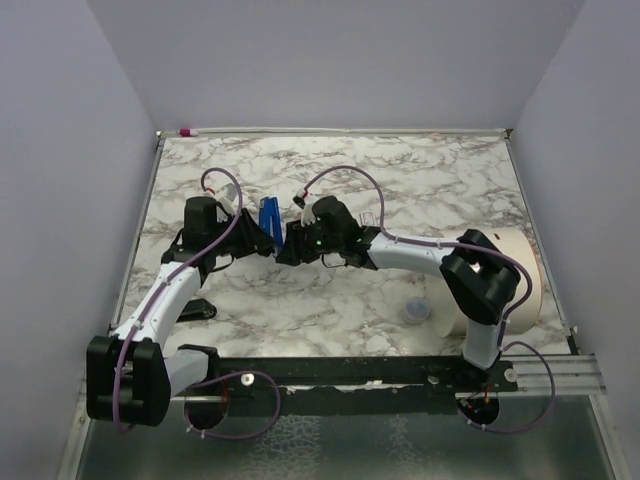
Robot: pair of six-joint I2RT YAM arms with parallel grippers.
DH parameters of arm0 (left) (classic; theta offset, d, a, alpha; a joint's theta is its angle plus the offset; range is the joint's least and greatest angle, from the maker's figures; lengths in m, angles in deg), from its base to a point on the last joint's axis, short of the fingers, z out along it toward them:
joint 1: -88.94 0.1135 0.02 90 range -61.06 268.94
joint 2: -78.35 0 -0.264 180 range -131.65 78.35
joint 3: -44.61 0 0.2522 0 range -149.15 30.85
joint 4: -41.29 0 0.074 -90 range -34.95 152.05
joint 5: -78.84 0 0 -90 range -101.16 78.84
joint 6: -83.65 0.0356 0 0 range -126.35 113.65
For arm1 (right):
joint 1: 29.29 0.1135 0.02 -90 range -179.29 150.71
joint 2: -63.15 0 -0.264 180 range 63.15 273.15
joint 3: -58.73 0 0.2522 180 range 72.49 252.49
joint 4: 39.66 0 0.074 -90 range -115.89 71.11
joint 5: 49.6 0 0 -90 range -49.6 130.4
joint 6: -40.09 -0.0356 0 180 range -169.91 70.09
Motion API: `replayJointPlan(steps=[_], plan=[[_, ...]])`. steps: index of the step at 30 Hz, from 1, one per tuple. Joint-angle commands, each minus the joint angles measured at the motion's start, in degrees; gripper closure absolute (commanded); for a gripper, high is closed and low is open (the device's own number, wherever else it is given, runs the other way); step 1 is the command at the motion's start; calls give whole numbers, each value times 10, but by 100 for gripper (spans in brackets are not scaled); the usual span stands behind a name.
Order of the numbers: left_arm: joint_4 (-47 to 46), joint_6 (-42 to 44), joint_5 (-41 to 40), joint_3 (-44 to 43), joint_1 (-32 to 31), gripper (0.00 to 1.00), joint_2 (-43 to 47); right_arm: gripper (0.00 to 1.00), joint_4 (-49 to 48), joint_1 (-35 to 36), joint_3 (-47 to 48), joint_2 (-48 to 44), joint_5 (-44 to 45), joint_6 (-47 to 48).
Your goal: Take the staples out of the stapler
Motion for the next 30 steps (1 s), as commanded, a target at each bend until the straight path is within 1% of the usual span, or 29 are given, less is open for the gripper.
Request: replayJointPlan(steps=[1,4,7,21,22,25,27,28,29,30], plan=[[-76,-22,52,4,-6,100,24,63,-22,2,20,16,57,27],[-78,-18,63,3,-8,100,27,64,-22,2,23,19,80,48],[-76,-9,71,6,-11,100,24,61,-66,2,4,18,84,69],[-94,9,79,22,-40,100,15,60,-155,13,-6,42,108,135],[-93,13,78,22,-41,100,16,62,-172,13,-16,37,111,143],[-80,32,69,21,-42,100,24,74,-238,13,-60,9,136,172],[-68,47,57,21,-43,100,29,84,-274,13,-86,-6,136,200],[-66,54,56,22,-44,100,31,94,-280,13,-93,-9,124,225],[-64,63,55,22,-44,100,33,98,-281,13,-98,-14,120,250],[-60,72,51,22,-44,100,34,99,-279,12,-102,-19,123,262]])
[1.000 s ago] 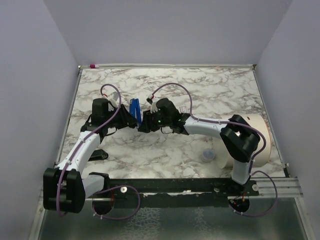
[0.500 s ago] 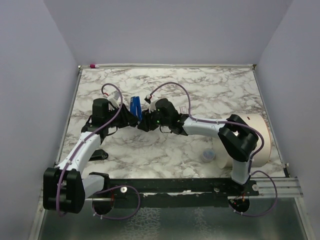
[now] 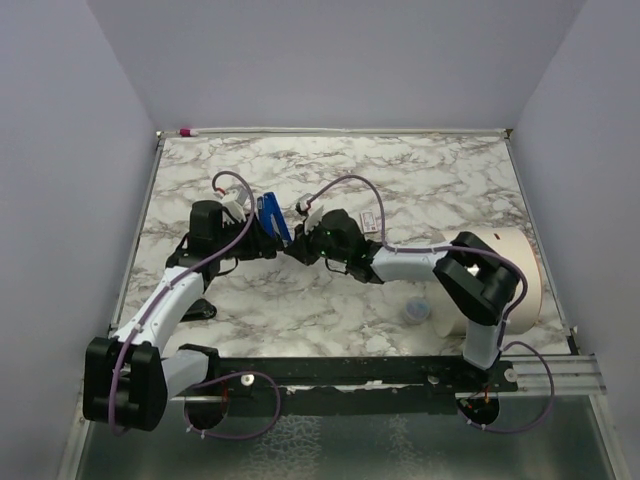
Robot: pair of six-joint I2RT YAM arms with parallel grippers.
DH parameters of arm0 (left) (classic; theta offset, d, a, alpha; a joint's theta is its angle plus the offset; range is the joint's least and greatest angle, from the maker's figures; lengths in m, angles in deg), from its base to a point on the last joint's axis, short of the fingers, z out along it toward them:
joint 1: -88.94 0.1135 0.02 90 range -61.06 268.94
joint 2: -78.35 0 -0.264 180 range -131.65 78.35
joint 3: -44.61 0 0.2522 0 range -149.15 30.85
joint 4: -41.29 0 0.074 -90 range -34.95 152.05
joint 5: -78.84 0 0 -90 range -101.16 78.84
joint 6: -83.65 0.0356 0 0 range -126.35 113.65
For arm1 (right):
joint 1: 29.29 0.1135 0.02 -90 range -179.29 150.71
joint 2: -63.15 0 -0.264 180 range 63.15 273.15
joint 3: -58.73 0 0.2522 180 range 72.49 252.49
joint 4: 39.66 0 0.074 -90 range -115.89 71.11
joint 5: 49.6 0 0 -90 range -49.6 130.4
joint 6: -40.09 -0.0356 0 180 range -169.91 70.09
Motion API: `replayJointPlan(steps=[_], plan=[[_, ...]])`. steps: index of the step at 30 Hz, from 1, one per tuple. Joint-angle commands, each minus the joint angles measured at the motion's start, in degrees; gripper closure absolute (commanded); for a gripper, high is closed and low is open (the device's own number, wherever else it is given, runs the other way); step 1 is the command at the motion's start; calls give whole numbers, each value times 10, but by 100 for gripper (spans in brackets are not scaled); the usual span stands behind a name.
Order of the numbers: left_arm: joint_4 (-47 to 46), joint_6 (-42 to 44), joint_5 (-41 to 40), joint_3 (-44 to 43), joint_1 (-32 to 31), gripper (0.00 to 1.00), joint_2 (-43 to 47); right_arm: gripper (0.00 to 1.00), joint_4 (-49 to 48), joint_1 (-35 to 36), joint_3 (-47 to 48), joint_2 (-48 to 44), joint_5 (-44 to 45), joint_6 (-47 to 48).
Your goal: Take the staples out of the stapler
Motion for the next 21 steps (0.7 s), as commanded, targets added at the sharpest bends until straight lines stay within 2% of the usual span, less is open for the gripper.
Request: replayJointPlan(steps=[1,13,21], plan=[[-2,36,44,-7,-14,100,30,99,-92,-3,-27,-34,40,109],[49,116,-16,-24,-15,100,21,99,-80,-26,-100,-81,104,297],[-3,116,-39,5,-16,100,19,99,-75,-38,-133,-94,119,462]])
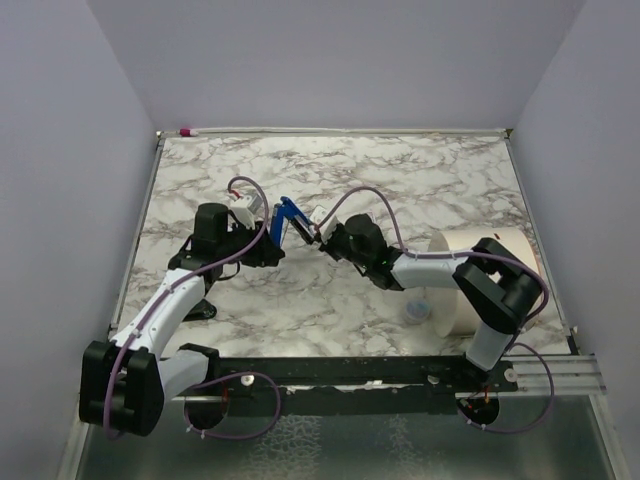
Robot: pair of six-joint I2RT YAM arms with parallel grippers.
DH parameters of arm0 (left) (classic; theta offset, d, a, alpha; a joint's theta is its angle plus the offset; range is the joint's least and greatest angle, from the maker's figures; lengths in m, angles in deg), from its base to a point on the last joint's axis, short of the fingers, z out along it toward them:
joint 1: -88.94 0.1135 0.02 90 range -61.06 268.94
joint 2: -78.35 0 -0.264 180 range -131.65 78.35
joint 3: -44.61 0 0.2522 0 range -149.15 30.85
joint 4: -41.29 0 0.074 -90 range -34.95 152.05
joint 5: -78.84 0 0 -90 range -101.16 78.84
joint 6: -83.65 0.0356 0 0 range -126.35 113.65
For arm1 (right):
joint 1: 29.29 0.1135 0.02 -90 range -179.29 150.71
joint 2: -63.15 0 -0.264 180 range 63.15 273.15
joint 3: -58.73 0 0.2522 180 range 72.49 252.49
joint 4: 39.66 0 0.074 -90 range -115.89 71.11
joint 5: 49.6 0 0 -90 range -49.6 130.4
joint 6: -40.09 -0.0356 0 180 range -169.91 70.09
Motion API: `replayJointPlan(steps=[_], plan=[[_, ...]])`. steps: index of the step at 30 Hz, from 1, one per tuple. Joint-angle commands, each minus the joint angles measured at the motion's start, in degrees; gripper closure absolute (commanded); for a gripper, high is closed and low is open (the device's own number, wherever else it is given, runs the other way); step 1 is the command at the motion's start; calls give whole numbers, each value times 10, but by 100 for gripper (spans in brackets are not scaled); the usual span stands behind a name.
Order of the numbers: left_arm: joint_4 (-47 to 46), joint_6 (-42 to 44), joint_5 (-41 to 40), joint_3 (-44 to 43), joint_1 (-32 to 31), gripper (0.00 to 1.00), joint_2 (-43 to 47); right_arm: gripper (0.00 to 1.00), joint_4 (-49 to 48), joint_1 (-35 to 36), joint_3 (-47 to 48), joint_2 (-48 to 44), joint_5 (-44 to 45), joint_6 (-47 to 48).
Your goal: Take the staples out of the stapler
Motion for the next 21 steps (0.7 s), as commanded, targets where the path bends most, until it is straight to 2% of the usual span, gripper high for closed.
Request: replayJointPlan(steps=[1,6,21], plan=[[-57,-9,-58,11,8,100,-2,99,-20,-4,-16,-17,46,149],[-67,-25,-65,28,6,100,6,99,-8,-35,-24,-28,13,205],[-25,26,-103,14,0,100,6,99,-5,-109,-61,-54,-91,415]])
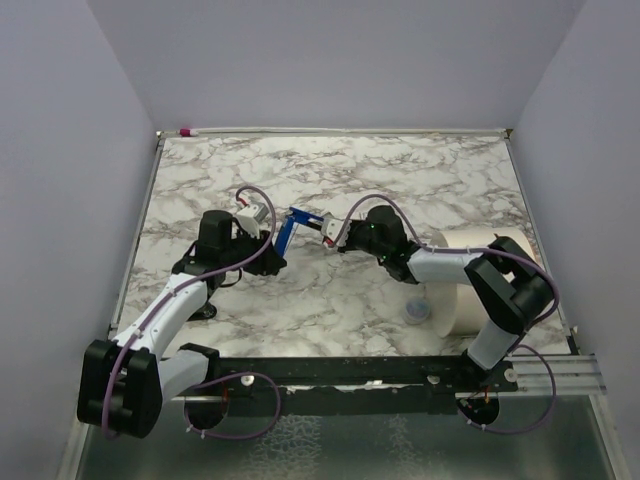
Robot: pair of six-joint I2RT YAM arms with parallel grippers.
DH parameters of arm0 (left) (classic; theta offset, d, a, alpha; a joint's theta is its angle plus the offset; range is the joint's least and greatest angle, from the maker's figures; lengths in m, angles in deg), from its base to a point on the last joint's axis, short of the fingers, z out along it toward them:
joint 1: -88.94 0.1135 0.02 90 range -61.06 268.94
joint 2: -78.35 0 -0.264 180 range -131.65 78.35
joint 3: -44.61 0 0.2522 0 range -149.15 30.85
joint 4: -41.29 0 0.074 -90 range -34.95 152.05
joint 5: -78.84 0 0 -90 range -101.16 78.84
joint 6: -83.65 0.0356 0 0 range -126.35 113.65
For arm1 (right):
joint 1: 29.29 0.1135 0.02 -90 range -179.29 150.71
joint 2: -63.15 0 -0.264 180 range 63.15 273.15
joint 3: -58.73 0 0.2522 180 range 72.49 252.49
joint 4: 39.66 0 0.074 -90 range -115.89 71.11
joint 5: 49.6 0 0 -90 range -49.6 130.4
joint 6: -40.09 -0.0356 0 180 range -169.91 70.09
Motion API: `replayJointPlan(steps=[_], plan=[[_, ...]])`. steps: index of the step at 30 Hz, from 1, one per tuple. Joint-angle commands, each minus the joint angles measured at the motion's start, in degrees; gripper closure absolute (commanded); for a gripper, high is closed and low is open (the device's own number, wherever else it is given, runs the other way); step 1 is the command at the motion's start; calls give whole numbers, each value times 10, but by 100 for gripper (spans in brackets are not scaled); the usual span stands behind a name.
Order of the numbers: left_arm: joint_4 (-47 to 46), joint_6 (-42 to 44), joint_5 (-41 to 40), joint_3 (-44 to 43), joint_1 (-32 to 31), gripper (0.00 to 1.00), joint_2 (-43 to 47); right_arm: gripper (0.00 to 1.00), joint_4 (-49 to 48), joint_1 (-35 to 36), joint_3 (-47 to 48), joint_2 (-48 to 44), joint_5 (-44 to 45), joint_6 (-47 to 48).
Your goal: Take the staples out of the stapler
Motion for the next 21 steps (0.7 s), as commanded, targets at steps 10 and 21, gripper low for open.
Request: replayJointPlan(steps=[10,21], plan=[[-34,-16,-83,-15,10,100,2,99,24,-40,-9,-41,-41,120],[-63,-117,-86,-62,10,100,36,99,40,24,17,-31,-112,-207]])
